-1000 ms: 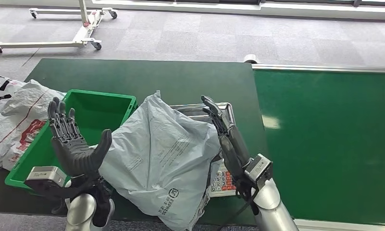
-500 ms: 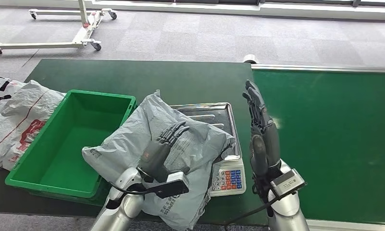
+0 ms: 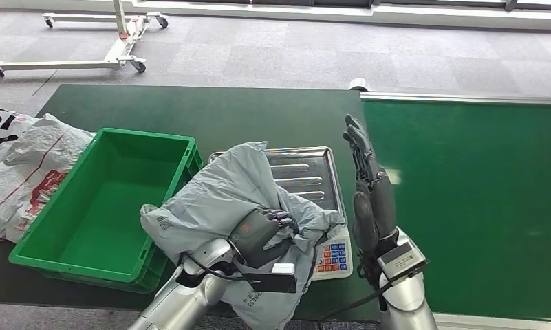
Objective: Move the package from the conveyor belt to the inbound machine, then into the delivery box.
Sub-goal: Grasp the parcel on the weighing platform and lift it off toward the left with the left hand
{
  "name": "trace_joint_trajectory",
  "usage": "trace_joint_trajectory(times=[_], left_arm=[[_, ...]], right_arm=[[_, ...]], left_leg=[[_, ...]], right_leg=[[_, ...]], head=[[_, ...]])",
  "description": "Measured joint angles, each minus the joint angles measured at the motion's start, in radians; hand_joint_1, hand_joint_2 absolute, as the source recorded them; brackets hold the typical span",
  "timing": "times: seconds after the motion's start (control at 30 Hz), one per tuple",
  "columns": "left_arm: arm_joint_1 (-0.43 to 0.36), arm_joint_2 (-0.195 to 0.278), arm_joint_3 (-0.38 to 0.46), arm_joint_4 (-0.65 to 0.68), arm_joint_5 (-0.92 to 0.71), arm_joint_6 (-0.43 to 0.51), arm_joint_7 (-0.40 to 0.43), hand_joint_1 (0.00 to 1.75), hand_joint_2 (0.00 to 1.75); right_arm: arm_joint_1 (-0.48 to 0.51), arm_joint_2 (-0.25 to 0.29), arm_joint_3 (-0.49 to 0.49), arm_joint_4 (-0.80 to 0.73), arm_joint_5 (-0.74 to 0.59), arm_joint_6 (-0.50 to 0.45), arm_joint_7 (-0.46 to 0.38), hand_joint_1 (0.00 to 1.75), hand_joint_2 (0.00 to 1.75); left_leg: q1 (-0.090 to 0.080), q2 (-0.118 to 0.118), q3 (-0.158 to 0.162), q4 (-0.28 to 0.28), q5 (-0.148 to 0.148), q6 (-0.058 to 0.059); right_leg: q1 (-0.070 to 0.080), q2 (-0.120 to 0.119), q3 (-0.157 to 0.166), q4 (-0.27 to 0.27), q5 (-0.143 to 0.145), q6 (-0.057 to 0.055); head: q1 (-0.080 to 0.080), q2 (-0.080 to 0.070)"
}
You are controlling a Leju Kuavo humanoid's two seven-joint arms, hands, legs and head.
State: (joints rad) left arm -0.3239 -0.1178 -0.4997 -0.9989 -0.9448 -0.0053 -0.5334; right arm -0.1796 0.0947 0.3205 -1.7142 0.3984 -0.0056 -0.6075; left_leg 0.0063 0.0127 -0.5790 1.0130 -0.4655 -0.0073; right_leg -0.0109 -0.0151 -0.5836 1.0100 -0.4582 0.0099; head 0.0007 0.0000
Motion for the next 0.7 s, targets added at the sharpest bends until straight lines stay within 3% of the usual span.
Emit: trace_joint_trajectory(times=[0.17,0.33,0.53,0.7], left_arm=[[-0.008,0.008,0.001,-0.01,0.031,0.061,-0.006,1.75,1.75],[0.001,0.019,0.054,-0.109,0.105,0.236,0.02,1.75,1.75],[0.021,0.026,0.241,-0.291,0.308,0.482,0.007,1.75,1.75],[0.037,0.027,0.409,-0.392,0.346,0.664,-0.012,1.75,1.75]], right_arm=[[0.026,0.002,-0.017,-0.008,0.009,-0.006,-0.001,0.0,0.0],[0.059,0.004,-0.04,-0.031,0.019,-0.016,0.0,0.0,0.0],[0.093,0.005,-0.05,-0.049,0.025,-0.035,0.001,0.0,0.0],[0.11,0.005,-0.05,-0.049,0.026,-0.054,-0.002,0.0,0.0]], left_leg=[[0.0,0.0,0.0,0.0,0.001,0.0],[0.0,0.0,-0.001,0.0,0.001,-0.001],[0.001,0.0,-0.002,0.0,0.001,-0.001],[0.001,0.0,-0.002,0.0,0.001,-0.002]], right_leg=[[0.0,0.0,0.0,0.0,0.0,0.0],[0.001,0.0,-0.001,0.0,0.001,-0.001],[0.002,0.001,-0.002,0.0,0.001,-0.001],[0.002,0.001,-0.002,0.0,0.001,-0.001]], head=[[0.0,0.0],[0.0,0.0],[0.0,0.0],[0.0,0.0]])
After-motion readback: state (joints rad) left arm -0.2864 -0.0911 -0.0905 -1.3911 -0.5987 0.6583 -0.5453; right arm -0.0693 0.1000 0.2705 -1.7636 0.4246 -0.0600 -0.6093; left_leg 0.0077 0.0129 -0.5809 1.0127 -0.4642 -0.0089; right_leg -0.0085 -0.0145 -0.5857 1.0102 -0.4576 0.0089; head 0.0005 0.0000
